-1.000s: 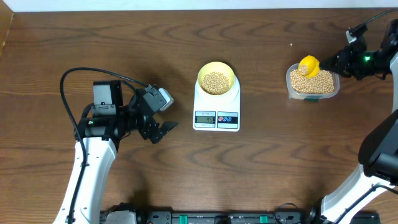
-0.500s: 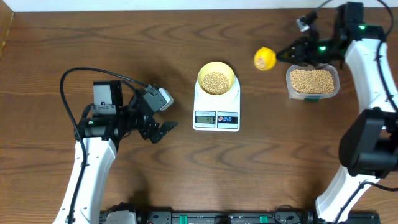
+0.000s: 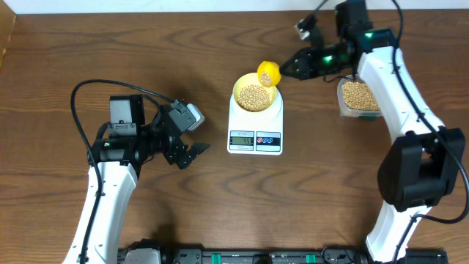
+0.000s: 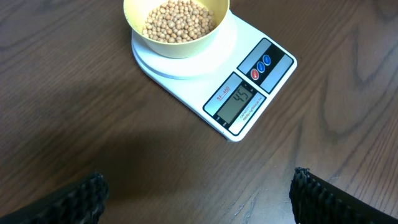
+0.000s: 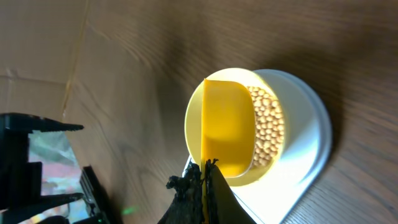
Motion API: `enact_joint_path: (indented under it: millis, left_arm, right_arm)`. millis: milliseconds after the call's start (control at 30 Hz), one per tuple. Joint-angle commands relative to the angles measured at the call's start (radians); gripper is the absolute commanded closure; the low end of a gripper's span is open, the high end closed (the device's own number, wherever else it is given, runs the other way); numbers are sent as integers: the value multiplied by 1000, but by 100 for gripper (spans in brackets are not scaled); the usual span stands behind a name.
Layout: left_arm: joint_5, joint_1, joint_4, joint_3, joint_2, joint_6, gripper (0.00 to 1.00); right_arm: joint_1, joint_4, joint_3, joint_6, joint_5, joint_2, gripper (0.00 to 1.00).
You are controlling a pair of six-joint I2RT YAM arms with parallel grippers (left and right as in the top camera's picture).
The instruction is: Scoop item into bowl and weigh 50g on scale
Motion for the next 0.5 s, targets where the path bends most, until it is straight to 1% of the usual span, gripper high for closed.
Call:
enact_joint_path:
  millis: [0,200,467]
  left_arm:
    - [16,4,0,-6,-11,-1,5]
    - [16,4,0,-6,-11,-1,5]
    - [16,4,0,-6,-11,-1,5]
  right_arm:
    - [43,9,23,-6,52,-5,99]
    - [101,12,24,-65,160,-5,99]
    - [146,13,63,-77,280,-5,99]
